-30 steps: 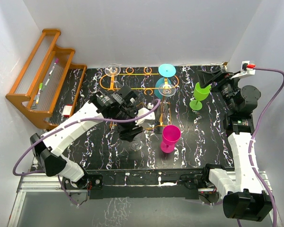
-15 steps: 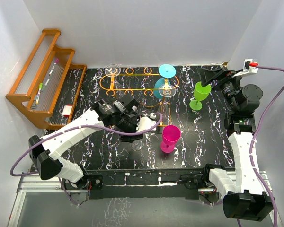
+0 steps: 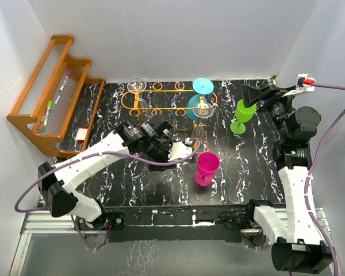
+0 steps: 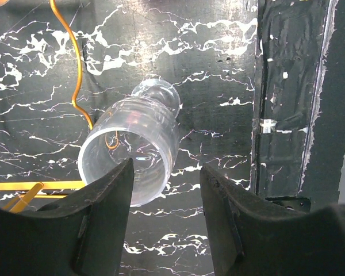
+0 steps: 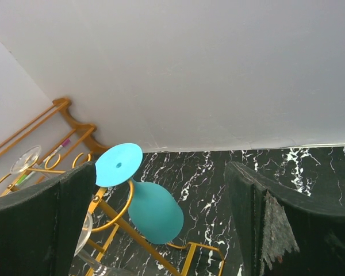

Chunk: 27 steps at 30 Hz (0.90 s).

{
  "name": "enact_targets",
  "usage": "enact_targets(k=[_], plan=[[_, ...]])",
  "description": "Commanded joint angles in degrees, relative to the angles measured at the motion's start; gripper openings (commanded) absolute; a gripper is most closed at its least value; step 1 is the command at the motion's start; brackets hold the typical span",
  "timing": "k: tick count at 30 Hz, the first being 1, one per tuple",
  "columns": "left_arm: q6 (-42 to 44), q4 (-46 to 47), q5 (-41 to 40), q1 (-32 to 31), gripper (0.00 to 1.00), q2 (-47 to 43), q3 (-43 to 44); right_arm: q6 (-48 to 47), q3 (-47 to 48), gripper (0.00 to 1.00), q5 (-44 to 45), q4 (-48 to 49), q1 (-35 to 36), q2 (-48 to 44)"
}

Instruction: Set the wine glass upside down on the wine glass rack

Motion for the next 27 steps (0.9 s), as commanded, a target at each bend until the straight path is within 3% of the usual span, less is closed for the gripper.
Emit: enact_targets(k=[1, 22, 27], plan=[[0.3, -0.6, 0.4, -0.7, 0.48, -0.1, -0.6, -1.9, 2.4, 0.98, 1.7, 1.3, 0.6, -1.5], [-1.2, 1.3, -1.2, -1.0, 0.49, 0.5, -2.6, -4.1, 2.6, 0.98, 3.0, 0.3, 1.7, -2.7], [-1.4, 1.3, -0.4, -0.9, 0.42, 1.2, -4.1, -4.1, 2.7, 0.98, 3.1, 0.2, 1.8, -2.7]])
